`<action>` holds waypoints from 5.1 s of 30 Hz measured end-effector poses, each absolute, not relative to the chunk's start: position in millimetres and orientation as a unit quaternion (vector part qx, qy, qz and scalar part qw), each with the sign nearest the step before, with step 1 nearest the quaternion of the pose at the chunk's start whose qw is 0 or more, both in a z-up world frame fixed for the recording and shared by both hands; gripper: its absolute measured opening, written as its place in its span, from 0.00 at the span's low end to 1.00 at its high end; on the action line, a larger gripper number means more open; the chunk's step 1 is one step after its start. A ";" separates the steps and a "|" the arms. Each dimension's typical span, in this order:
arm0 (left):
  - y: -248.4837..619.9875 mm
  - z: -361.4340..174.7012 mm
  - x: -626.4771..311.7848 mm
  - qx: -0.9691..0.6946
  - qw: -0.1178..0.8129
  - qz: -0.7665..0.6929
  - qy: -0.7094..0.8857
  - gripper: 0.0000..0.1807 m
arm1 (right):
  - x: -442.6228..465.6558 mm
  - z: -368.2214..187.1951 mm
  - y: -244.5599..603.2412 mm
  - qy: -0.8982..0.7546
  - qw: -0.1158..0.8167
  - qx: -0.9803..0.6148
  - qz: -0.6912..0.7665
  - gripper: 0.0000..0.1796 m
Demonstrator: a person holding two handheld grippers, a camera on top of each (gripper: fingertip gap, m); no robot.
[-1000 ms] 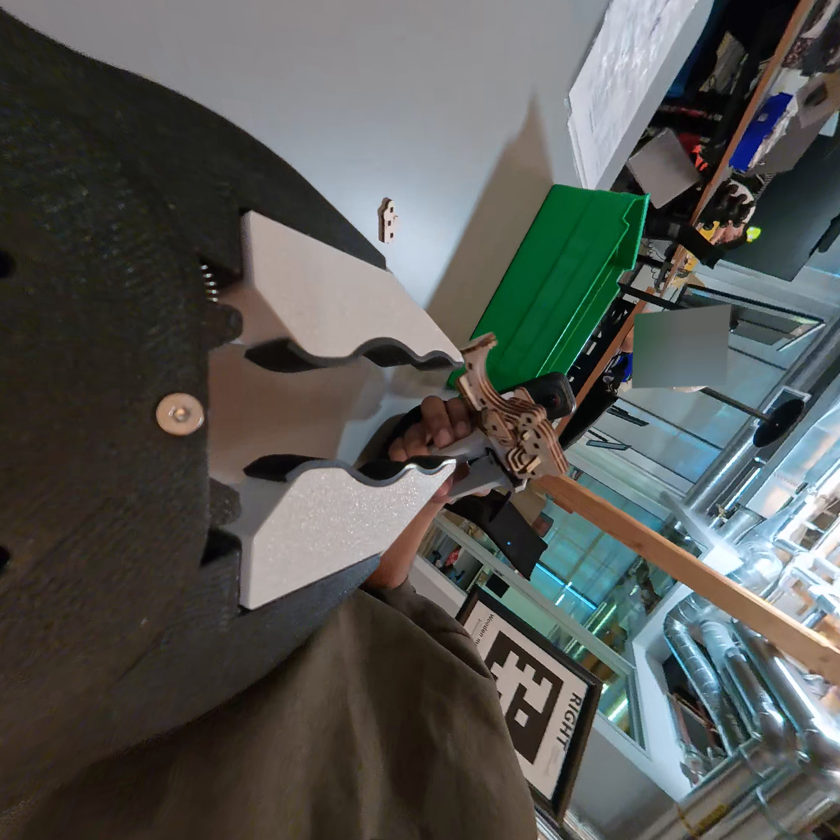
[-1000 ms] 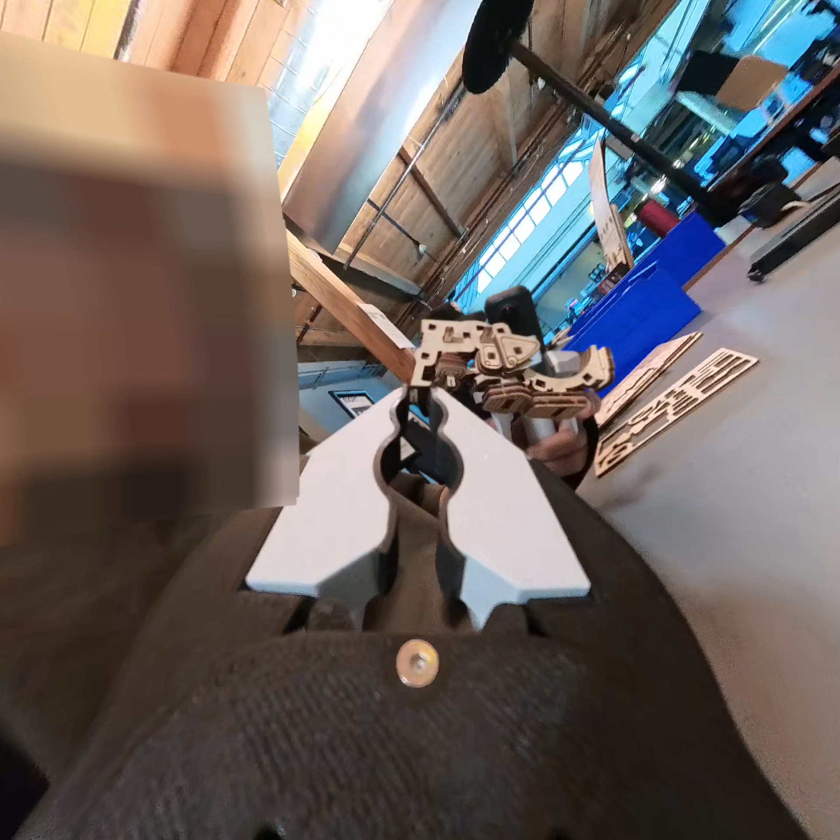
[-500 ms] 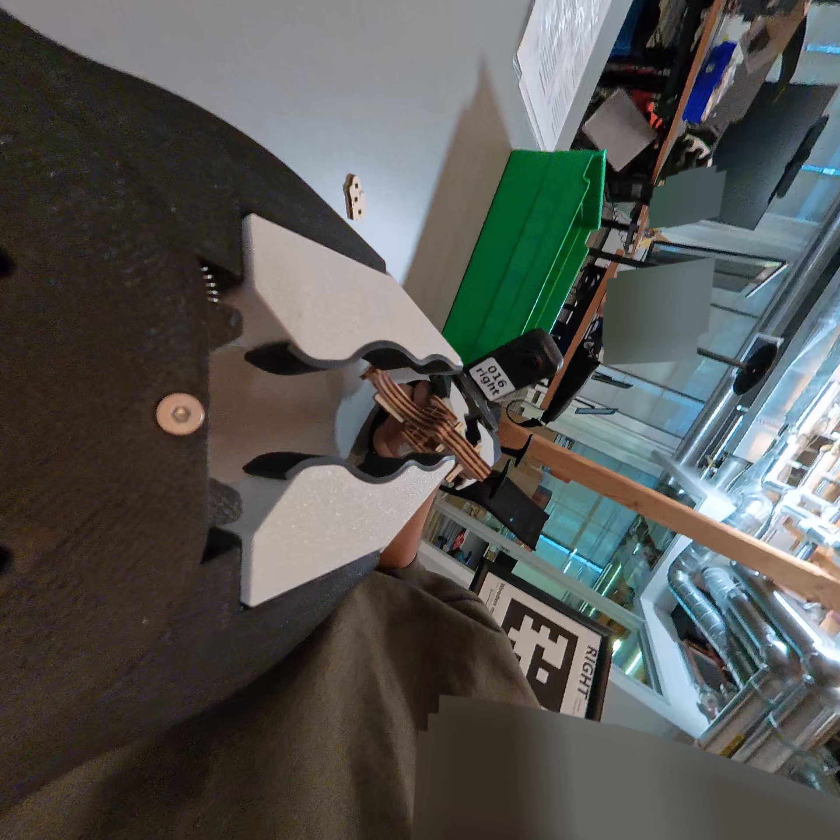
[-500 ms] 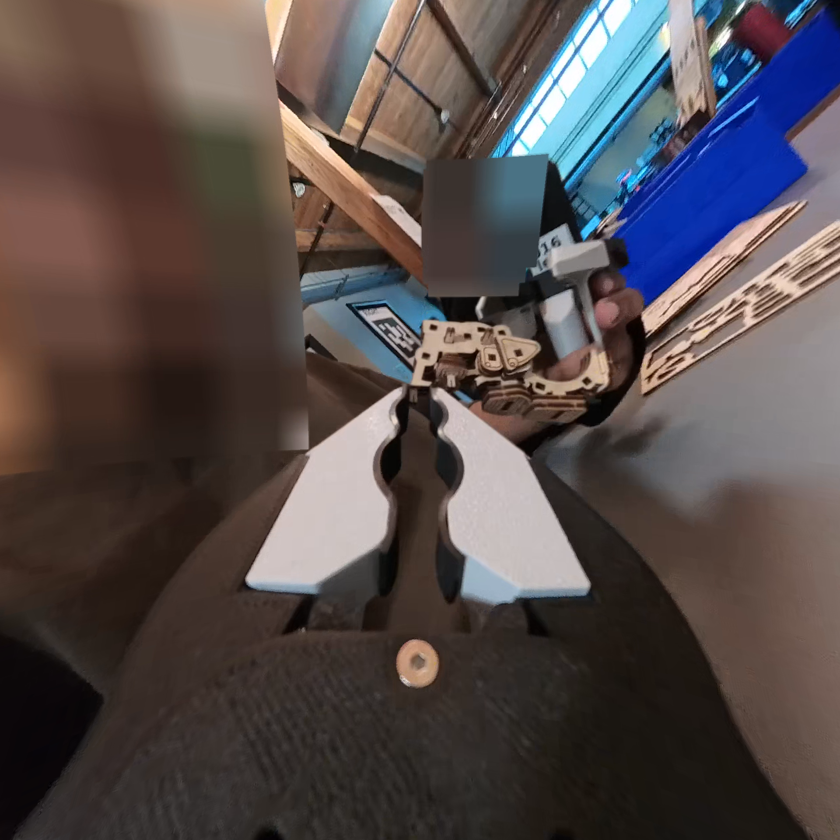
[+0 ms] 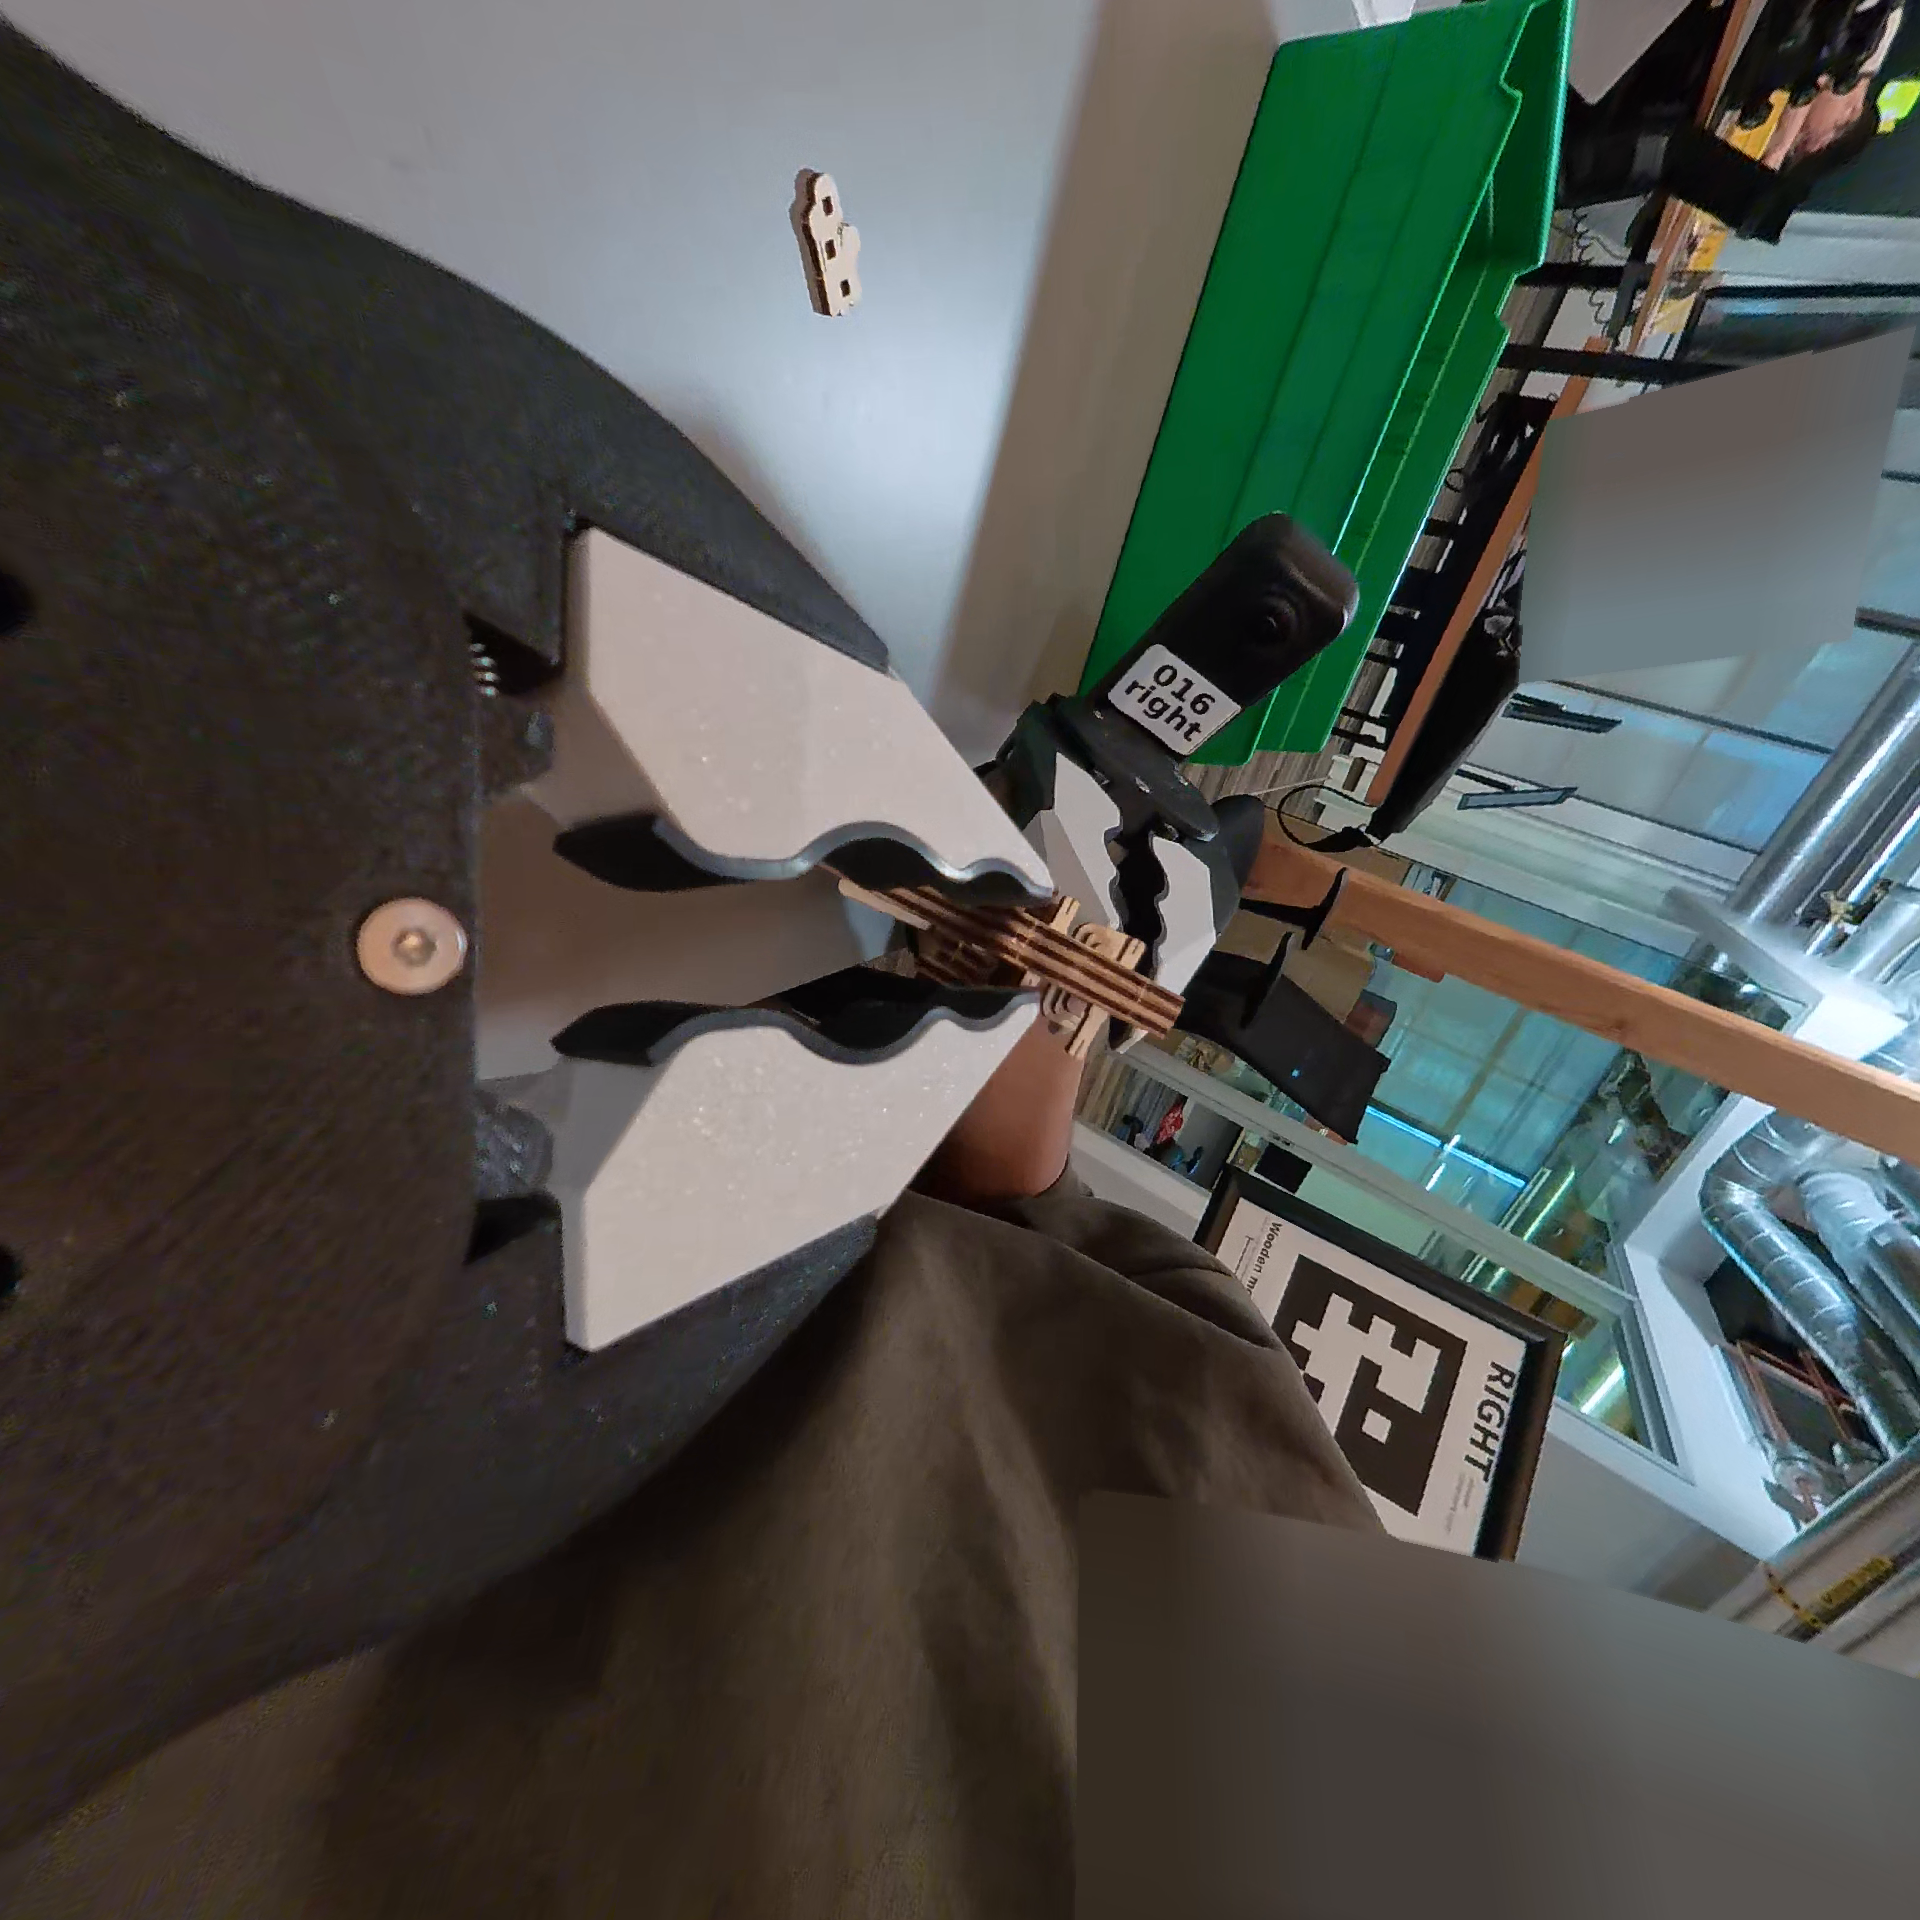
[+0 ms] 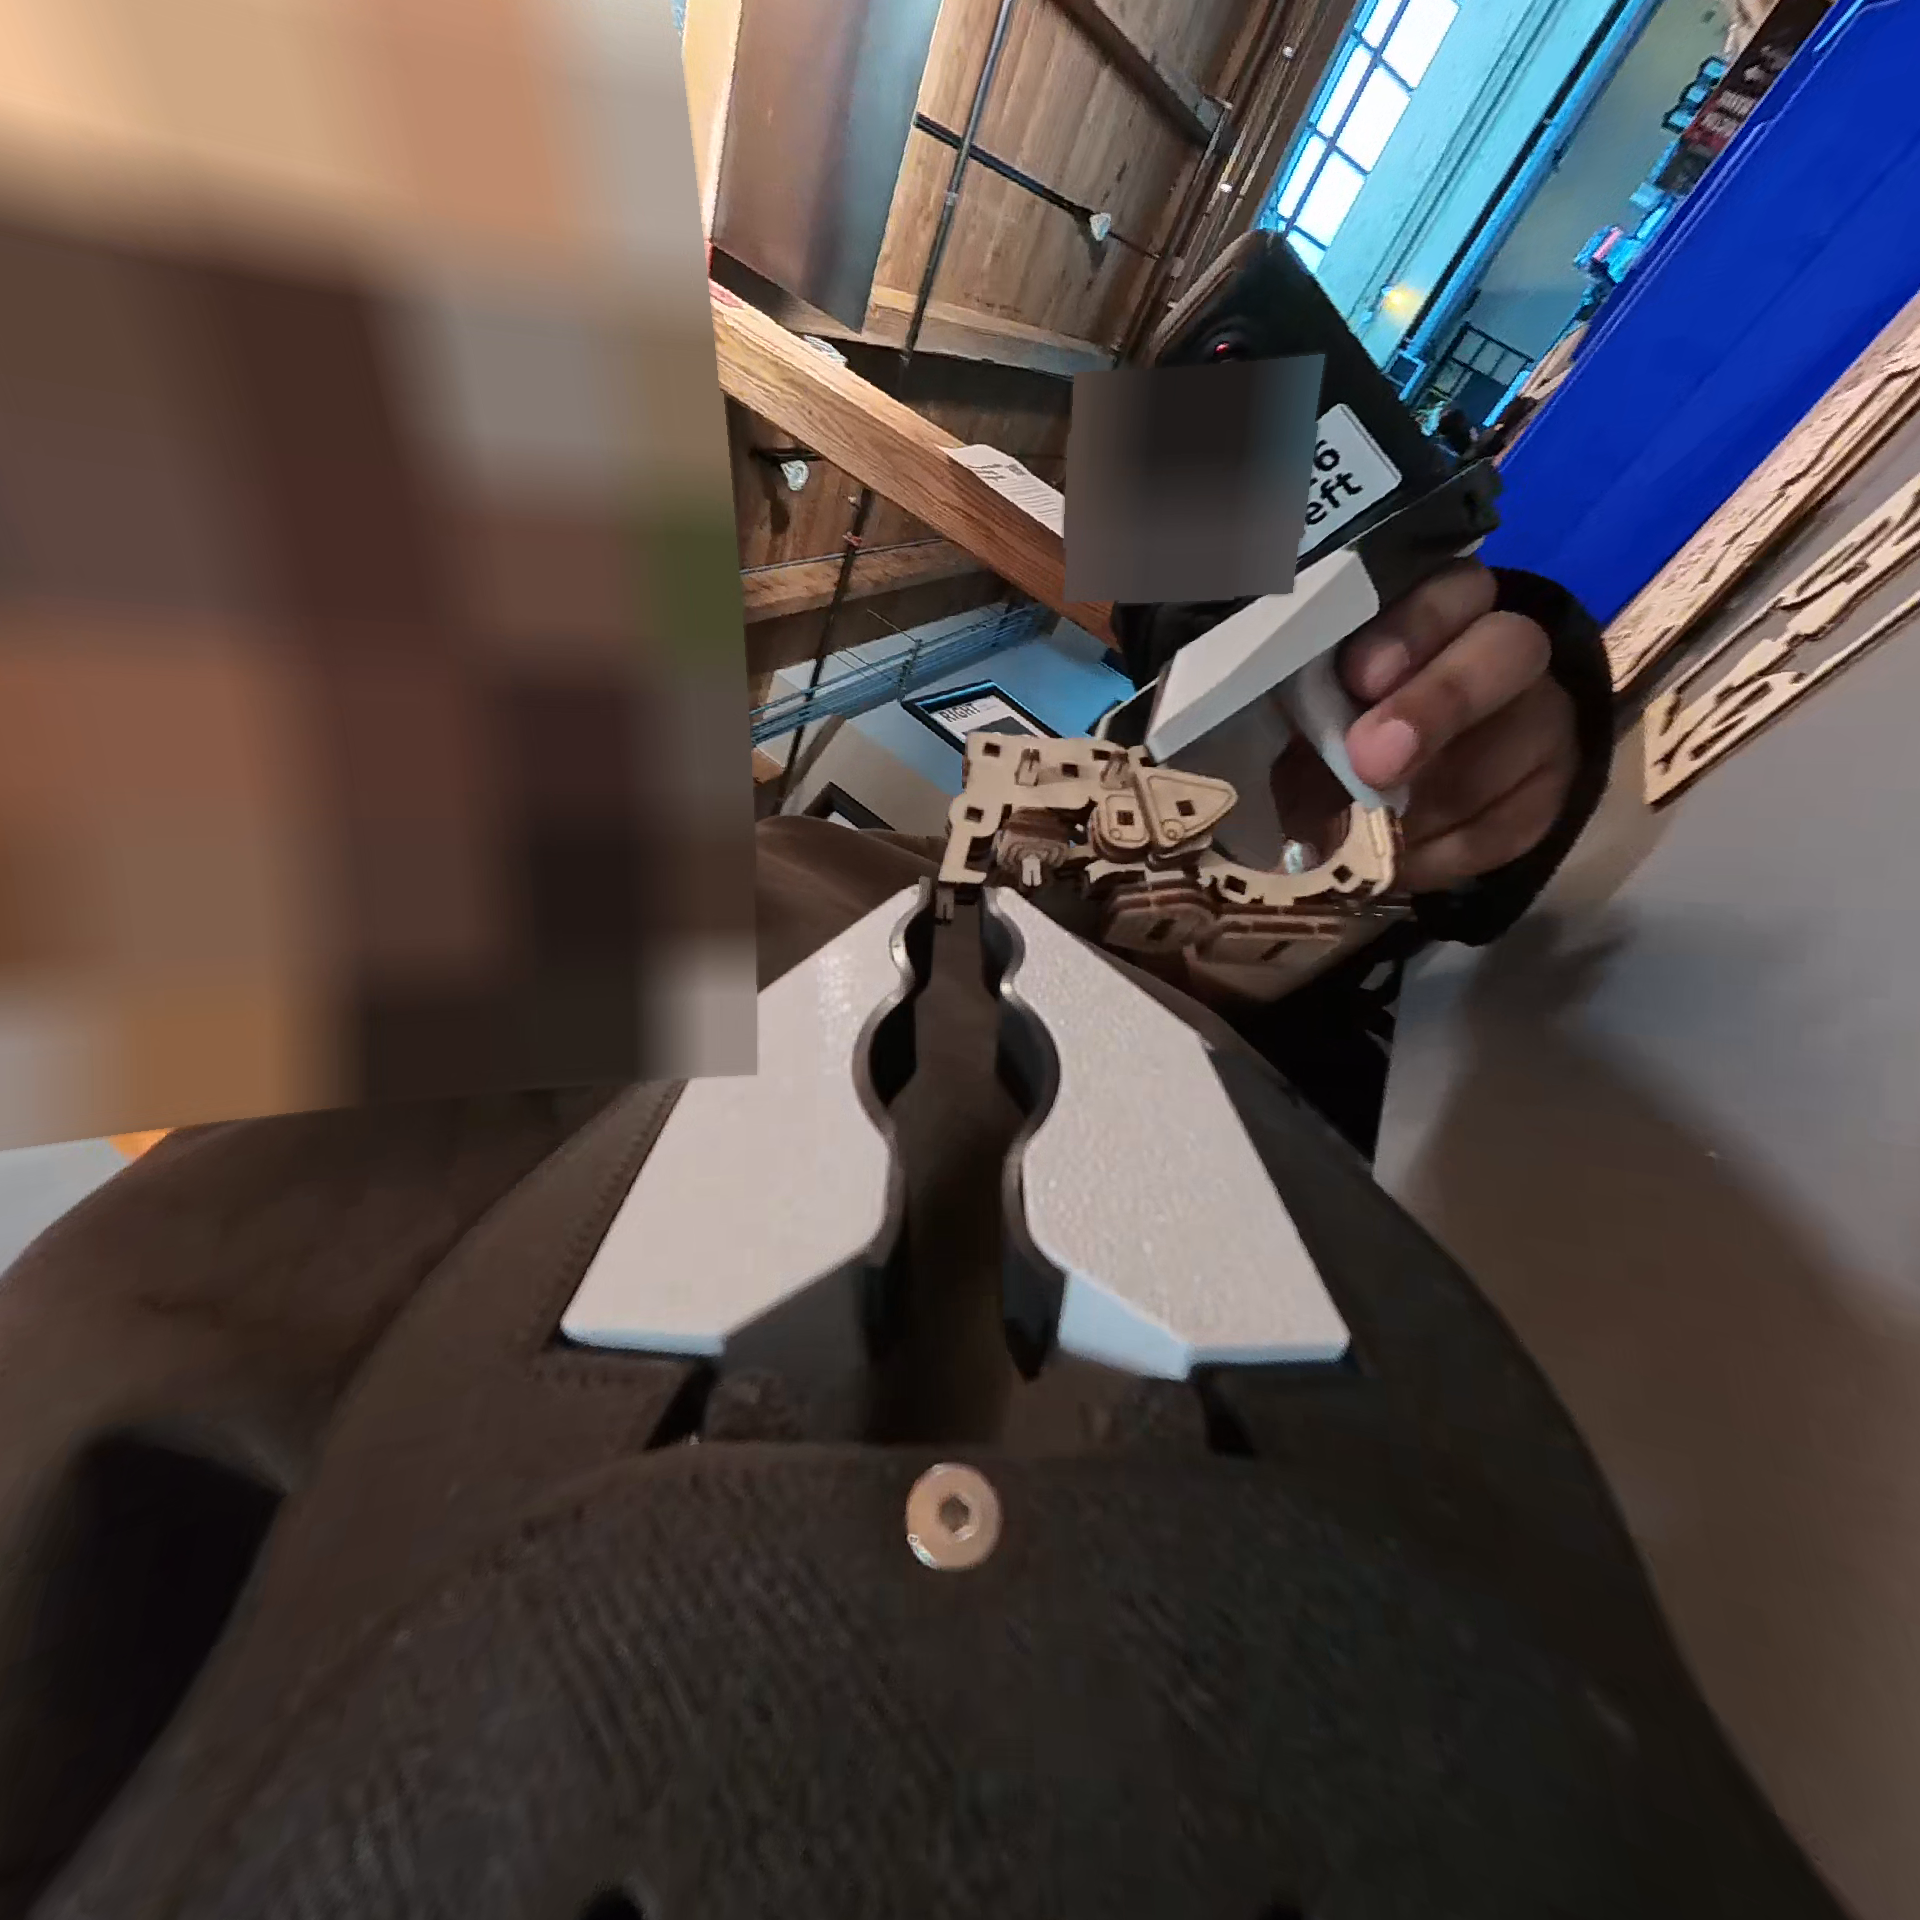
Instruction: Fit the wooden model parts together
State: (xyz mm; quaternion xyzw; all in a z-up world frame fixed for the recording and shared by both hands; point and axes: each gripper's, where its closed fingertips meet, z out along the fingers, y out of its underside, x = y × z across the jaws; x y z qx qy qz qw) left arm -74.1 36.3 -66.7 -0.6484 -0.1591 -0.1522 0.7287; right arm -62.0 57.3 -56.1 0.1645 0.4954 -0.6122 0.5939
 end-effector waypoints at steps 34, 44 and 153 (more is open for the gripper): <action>46.5 -110.7 -90.4 -0.774 0.612 0.072 -0.143 0.03 | -96.2 -107.6 52.9 0.806 -0.039 0.006 -0.590 0.15; 46.8 -113.2 -86.9 -0.778 0.611 0.058 -0.135 0.03 | -89.7 -109.8 54.5 0.803 -0.017 -0.015 -0.595 0.12; -40.3 -120.8 -172.1 -0.451 0.701 -0.237 -0.498 0.03 | -260.9 -203.6 19.0 0.906 -0.020 0.094 -0.413 0.01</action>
